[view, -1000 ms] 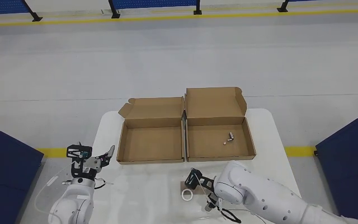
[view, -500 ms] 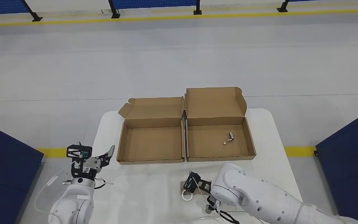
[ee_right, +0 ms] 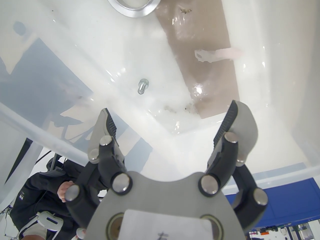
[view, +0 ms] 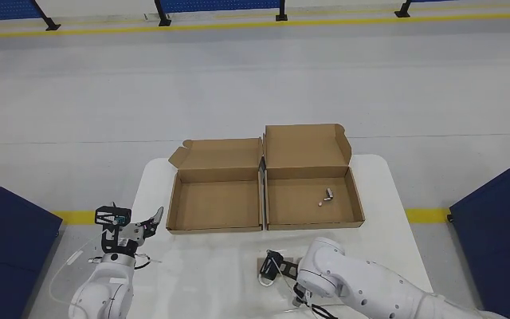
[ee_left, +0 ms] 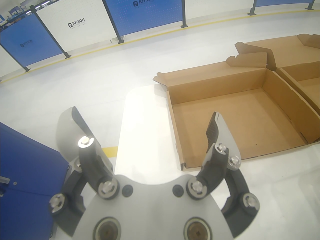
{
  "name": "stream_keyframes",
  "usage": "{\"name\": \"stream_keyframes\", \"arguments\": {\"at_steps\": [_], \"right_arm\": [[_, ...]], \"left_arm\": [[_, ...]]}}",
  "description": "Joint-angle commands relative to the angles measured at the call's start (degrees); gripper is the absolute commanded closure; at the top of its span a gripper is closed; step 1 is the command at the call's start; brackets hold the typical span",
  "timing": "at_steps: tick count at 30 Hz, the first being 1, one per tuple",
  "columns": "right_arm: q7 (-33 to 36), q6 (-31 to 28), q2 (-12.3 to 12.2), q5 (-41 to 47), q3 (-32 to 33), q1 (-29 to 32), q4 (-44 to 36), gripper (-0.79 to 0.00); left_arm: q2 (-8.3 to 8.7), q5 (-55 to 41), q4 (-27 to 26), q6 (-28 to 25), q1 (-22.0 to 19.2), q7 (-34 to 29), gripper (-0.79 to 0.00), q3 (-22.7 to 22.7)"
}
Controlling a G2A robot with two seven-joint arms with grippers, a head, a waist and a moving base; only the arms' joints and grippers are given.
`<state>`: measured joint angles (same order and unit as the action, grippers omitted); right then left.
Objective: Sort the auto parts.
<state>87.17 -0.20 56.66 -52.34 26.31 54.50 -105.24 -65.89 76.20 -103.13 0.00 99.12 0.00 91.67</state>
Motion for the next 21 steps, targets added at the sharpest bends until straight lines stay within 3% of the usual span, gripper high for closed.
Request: {"name": "stream_keyframes", "arguments": {"at_steps": [1,2,3,4,10,21], "right_arm": [[-0.1,-0.5,0.2,0.7,0.0,0.1,0.4,-0.573],[-0.2,-0.7,0.3,1.1,0.1,0.1,0.6,-0.523],[-0.4,-1.0,0.4,1.4,0.2,0.1,0.9,-0.413],[-0.4,-1.3,0.5,1.6,0.2,0.1,1.1,-0.379],[0.0,-2.2,1.1,2.4,0.1,0.2,2.1,-0.317],[-0.8,-4.7,1.9,5.0,0.4,0.4,3.9,-0.286]], "left_arm": [[0.0,0.0,0.0,0.0,0.0,0.0,-0.785,0.0],[0.0,0.0,0.0,0.0,0.0,0.0,-0.785,0.0],[0.0,0.0,0.0,0.0,0.0,0.0,-0.785,0.0],[0.0,0.0,0.0,0.0,0.0,0.0,-0.785,0.0],[0.0,0.0,0.0,0.0,0.0,0.0,-0.785,0.0],[0.0,0.0,0.0,0.0,0.0,0.0,-0.785,0.0]]}}
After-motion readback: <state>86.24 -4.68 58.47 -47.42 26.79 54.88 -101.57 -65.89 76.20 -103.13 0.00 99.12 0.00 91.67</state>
